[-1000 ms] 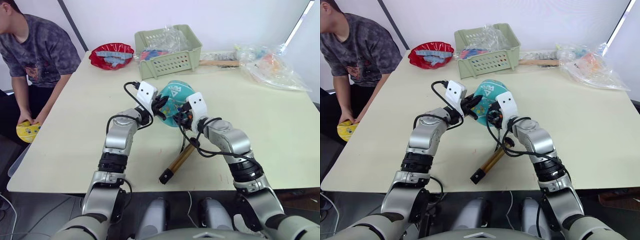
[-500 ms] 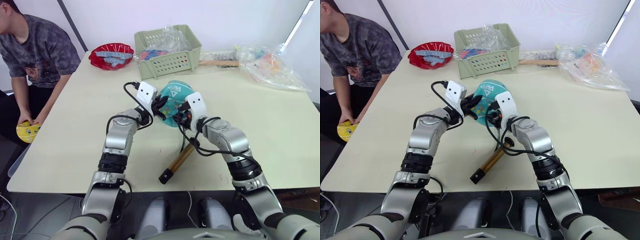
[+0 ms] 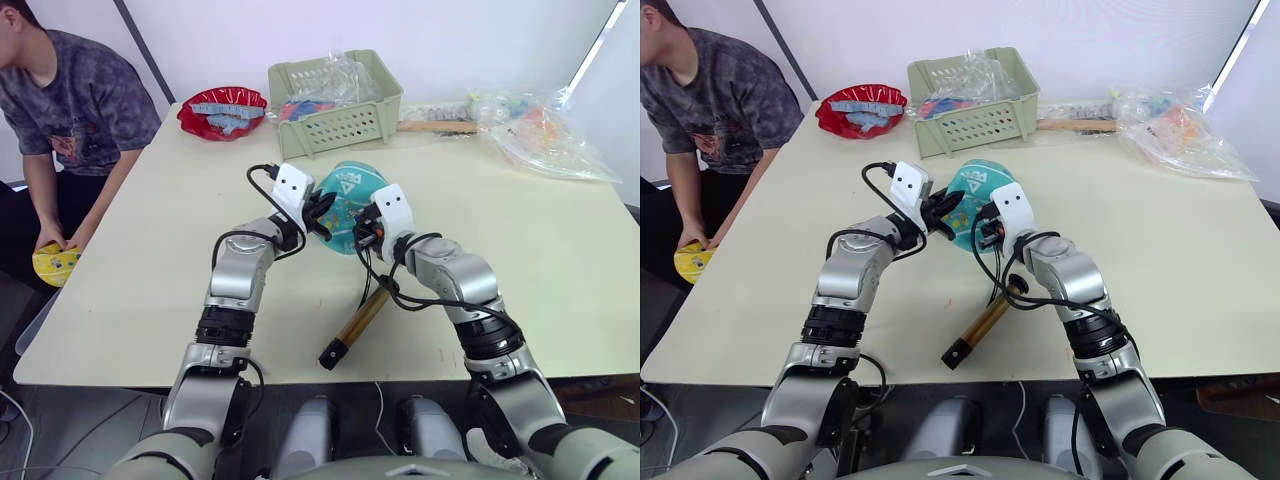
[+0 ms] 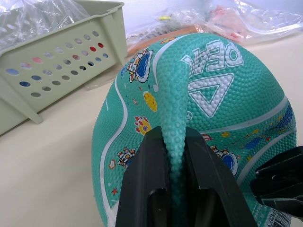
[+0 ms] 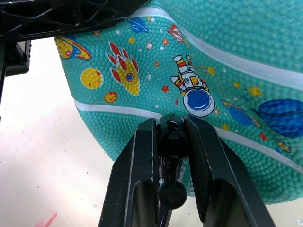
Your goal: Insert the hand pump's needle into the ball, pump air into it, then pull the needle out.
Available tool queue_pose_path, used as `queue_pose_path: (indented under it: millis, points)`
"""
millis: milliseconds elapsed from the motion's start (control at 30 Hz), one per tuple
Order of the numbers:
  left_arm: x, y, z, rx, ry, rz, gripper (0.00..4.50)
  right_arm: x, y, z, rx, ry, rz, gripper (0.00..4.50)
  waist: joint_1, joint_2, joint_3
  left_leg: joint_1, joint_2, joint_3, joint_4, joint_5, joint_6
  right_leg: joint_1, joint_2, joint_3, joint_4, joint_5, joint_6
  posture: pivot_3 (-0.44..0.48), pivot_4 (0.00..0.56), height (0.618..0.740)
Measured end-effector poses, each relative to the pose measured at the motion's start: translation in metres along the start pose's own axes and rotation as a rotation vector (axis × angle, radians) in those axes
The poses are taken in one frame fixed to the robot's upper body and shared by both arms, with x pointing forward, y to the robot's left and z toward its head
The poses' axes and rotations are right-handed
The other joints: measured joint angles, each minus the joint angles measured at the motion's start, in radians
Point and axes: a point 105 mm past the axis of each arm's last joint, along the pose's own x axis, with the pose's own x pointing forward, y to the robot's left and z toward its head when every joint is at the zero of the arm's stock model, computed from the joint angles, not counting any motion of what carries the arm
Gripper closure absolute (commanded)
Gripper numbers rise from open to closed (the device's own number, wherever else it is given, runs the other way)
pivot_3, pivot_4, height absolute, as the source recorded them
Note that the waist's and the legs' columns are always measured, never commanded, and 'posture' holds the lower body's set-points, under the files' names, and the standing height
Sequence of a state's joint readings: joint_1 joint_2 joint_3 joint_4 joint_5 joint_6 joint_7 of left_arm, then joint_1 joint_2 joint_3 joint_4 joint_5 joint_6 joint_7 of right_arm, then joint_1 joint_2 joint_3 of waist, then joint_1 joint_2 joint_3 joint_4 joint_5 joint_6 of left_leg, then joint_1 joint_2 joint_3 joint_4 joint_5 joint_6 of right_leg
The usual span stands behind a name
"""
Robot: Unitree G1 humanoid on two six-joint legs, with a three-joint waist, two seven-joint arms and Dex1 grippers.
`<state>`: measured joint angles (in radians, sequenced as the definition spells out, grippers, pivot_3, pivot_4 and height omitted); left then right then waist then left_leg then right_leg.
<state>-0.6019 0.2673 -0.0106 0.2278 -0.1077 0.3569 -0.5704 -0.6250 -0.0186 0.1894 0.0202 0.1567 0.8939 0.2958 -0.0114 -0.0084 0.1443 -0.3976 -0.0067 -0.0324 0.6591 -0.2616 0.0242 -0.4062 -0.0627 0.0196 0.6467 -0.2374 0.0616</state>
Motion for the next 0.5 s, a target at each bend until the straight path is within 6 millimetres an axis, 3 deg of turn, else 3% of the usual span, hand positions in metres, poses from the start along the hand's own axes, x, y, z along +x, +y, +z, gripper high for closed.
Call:
queue_pose_path:
  millis: [167, 267, 300, 500]
  points:
    - [0.0, 0.0, 0.0, 0.0, 0.0, 0.0, 4.5, -0.001, -0.003, -0.001, -0.068, 0.022, -0.009, 4.17, 0.0, 0.0, 0.0, 0.0, 0.0, 0.0, 0.0, 0.0, 0.0, 0.0, 0.0, 0.0, 0.0, 0.0, 0.0, 0.0, 0.15, 0.74]
    - [0.0, 0.0, 0.0, -0.001, 0.001, 0.0, 4.5, -0.001, -0.004, 0.002, -0.181, 0.046, -0.002, 4.17, 0.001, 0.0, 0.0, 0.0, -0.001, -0.001, 0.001, 0.0, 0.0, 0.001, 0.0, 0.0, 0.0, 0.0, 0.0, 0.0, 0.15, 0.74]
    - [0.001, 0.0, 0.0, -0.001, 0.001, -0.002, 4.5, -0.001, -0.002, 0.003, -0.3, 0.08, 0.024, 4.17, 0.001, 0.0, 0.0, 0.0, -0.001, -0.001, 0.001, 0.0, 0.0, 0.001, 0.0, -0.001, 0.0, 0.0, 0.0, 0.0, 0.15, 0.74]
    - [0.001, 0.001, -0.001, -0.003, 0.008, -0.003, 4.5, 0.005, -0.001, 0.012, -0.465, 0.175, 0.072, 4.17, 0.0, 0.0, 0.0, 0.001, -0.001, -0.002, 0.001, 0.0, 0.0, 0.002, 0.0, -0.001, 0.0, 0.0, 0.0, 0.0, 0.15, 0.74]
